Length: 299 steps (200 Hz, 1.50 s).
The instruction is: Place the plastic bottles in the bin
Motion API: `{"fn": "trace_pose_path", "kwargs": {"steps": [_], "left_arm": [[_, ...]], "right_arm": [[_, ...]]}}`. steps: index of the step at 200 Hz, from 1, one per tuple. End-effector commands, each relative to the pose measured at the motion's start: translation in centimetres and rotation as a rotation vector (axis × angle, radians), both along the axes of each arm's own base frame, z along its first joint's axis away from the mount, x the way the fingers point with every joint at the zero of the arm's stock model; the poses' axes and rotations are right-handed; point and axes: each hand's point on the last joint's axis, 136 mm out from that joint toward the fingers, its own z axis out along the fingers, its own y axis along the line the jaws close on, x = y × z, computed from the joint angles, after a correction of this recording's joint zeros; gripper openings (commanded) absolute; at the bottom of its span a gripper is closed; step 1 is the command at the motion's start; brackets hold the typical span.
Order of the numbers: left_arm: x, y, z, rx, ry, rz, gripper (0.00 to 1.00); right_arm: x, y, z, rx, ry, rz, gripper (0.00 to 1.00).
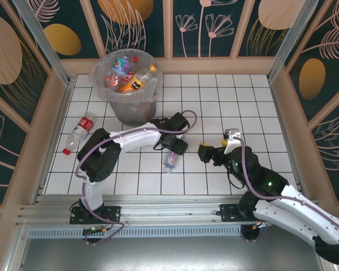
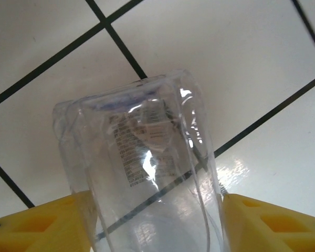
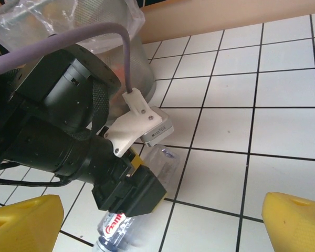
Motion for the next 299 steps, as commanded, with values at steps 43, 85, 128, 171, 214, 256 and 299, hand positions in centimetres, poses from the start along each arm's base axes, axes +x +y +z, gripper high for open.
{"fn": "trace_pose_path", "kwargs": {"steps": [43,85,128,171,214,256,299], "left_arm": [[-1.2,1.4,-0.6,0.134,0.049,0.035,0.87],[-2.8,2.3,-0.6,0.161,0.081,0.083,0.89],[-3.0,4.4,-1.1,0.245,0.066,0.143,0.88],[-4.2,5.1,-1.2,0.245,0.088,0.15,0.84],[-4.8,5.2,-1.1,0.236,0.092,0.146,0.76],[-4.5,5.2,0.1,0.216,0.056,0.149,0.64],[-3.4,3.7,2.5,0.152,0.014,0.148,0.61]], "right_arm": [[0.0,-1.3,0.6,0.006,-0.012,-0.048,0.98],[-0.3,-1.5,0.9,0.029,-0.022,-0.044,0.98],[-0.3,-1.5,1.1,0.041,-0.029,-0.041,0.98],[-0.4,-1.6,1.2,0.041,-0.027,-0.042,0.98],[-0.5,-1.5,1.2,0.049,-0.025,-0.036,0.98],[-0.4,-1.4,0.9,0.044,-0.026,-0.037,0.98],[-0.5,-1.5,1.1,0.061,-0.035,-0.037,0.98]]}}
